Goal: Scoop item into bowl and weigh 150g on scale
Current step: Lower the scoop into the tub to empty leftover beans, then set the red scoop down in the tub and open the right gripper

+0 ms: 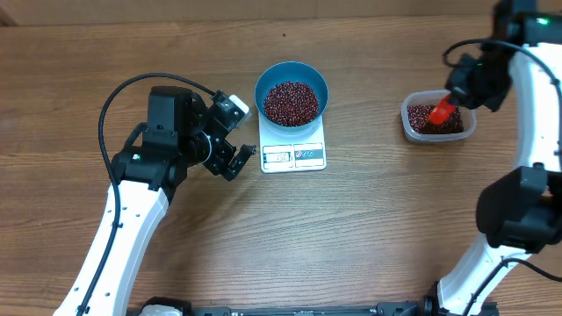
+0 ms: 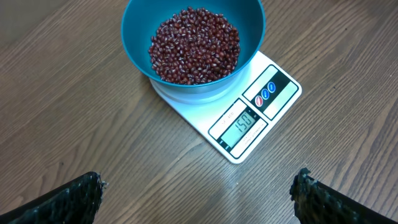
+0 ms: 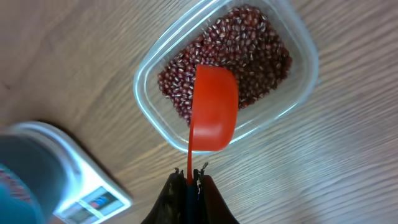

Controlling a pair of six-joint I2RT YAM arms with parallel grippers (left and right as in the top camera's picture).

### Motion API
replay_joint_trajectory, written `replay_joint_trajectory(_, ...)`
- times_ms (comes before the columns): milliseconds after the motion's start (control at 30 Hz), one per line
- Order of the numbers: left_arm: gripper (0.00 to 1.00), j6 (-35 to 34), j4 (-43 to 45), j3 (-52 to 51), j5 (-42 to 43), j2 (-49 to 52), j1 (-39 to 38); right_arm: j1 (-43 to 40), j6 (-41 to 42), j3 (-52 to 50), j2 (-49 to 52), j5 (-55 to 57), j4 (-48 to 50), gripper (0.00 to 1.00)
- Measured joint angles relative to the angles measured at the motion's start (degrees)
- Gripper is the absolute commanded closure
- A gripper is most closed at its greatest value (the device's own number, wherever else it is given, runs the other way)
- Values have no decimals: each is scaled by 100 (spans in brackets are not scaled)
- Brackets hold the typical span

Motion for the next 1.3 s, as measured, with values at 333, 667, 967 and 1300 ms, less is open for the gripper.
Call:
replay_joint_trajectory(333, 0, 0, -2, 0, -2, 0, 0, -352, 487, -199, 0, -925, 254, 96)
replay_joint_trajectory(667, 0, 0, -2, 0, 0, 0, 0, -361, 426, -1086, 7, -1093, 955, 96)
replay_joint_trajectory(967, 0, 0, -2, 0, 0, 0, 0, -363, 179, -1097, 7, -1104, 1150, 85)
replay_joint_trajectory(1300, 1, 0, 0, 0, 0, 0, 0, -363, 238, -1097, 7, -1029, 883, 46)
